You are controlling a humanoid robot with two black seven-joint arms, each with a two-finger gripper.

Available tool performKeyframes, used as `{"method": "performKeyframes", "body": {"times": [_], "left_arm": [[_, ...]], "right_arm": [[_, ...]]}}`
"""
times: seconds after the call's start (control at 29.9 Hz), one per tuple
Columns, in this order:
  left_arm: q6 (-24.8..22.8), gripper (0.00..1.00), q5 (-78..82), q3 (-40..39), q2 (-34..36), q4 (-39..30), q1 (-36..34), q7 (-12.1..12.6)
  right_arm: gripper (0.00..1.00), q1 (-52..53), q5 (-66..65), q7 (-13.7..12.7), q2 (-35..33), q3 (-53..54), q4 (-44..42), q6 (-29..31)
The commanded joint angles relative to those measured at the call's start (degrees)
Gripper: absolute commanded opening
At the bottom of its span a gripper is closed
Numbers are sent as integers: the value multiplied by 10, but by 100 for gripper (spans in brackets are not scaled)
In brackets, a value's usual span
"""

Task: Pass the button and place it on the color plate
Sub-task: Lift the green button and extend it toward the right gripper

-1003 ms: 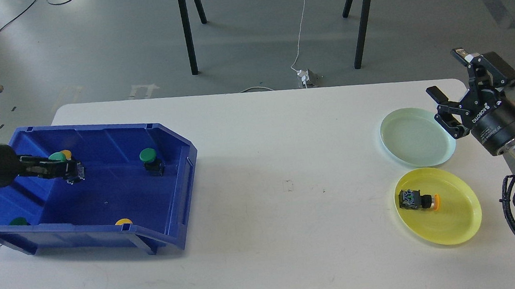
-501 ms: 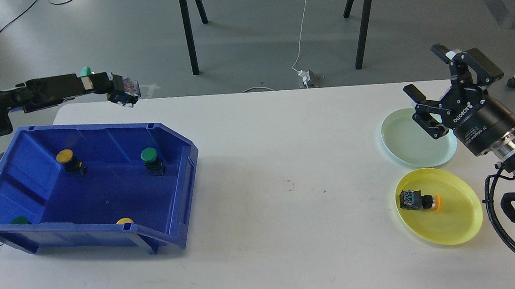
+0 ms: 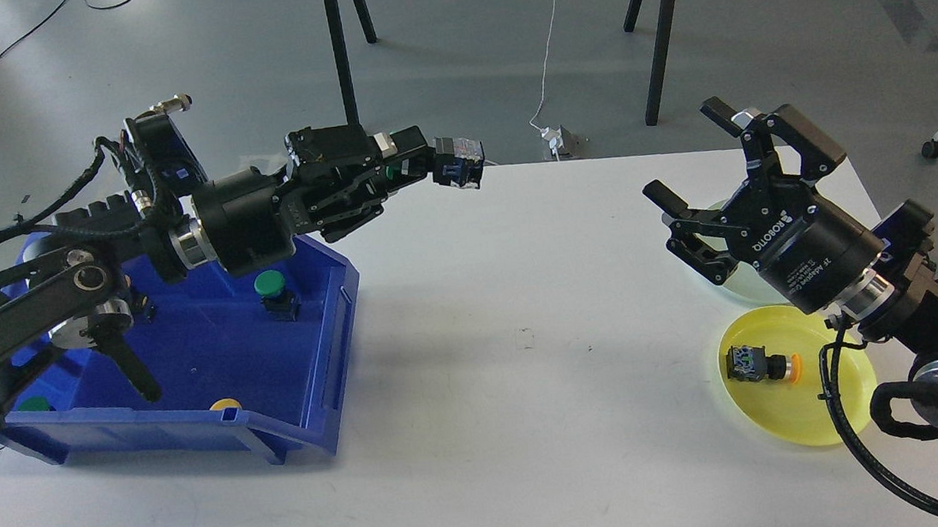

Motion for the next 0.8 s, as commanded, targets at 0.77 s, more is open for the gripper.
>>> {"method": "performKeyframes", "body": {"times": [0.77], "left_arm": [[0,11,3,3,-7,7,3,0]], "right_arm": [[94,160,49,-4,136,-167,-87,-19]]}}
